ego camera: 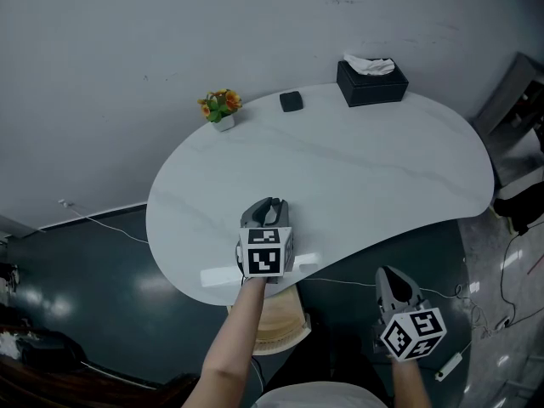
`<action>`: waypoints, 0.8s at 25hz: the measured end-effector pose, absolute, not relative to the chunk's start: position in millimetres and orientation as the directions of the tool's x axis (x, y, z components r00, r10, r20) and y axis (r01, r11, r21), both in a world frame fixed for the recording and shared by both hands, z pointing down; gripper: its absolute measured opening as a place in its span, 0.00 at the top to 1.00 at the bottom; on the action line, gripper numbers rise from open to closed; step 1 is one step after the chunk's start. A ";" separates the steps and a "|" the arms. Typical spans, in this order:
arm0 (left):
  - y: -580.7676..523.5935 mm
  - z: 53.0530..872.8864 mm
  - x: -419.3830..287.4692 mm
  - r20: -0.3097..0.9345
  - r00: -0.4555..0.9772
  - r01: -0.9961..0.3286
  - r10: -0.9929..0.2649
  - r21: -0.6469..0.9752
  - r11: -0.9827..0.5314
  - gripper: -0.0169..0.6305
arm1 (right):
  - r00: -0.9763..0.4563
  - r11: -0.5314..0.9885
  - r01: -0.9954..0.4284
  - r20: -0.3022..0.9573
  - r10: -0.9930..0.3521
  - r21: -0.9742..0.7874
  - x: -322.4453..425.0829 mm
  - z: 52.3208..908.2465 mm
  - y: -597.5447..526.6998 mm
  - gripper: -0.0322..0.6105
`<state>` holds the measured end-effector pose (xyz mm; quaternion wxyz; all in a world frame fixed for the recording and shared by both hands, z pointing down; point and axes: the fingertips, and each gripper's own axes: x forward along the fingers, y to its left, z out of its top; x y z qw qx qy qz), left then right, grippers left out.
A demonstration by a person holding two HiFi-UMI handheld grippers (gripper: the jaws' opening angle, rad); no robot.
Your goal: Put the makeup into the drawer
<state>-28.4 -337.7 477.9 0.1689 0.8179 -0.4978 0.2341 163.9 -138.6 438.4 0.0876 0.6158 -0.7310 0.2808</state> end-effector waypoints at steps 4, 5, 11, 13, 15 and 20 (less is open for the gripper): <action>-335.2 476.0 -28.7 0.549 0.400 -0.891 -0.734 0.045 -0.452 0.81 | -0.230 0.090 -0.950 0.472 -0.851 -0.300 162.4 437.1 -140.0 0.95; -334.0 473.7 -28.7 0.545 0.402 -0.890 -0.735 0.044 -0.454 0.82 | -0.233 0.094 -0.949 0.471 -0.850 -0.300 161.8 436.4 -140.2 0.95; -320.9 452.0 -32.9 0.506 0.422 -0.884 -0.752 0.046 -0.465 0.82 | -0.271 0.135 -0.942 0.463 -0.844 -0.306 150.5 435.2 -142.1 0.95; -314.9 444.3 -37.5 0.494 0.424 -0.885 -0.759 0.051 -0.462 0.82 | -0.293 0.158 -0.938 0.458 -0.840 -0.310 144.1 434.5 -143.7 0.95; -307.7 436.8 -44.5 0.482 0.421 -0.890 -0.769 0.056 -0.452 0.82 | -0.318 0.186 -0.931 0.449 -0.835 -0.314 137.1 433.8 -145.5 0.95; -284.5 420.0 -66.0 0.454 0.399 -0.906 -0.797 0.066 -0.417 0.82 | -0.391 0.264 -0.907 0.426 -0.816 -0.327 117.9 431.1 -148.9 0.95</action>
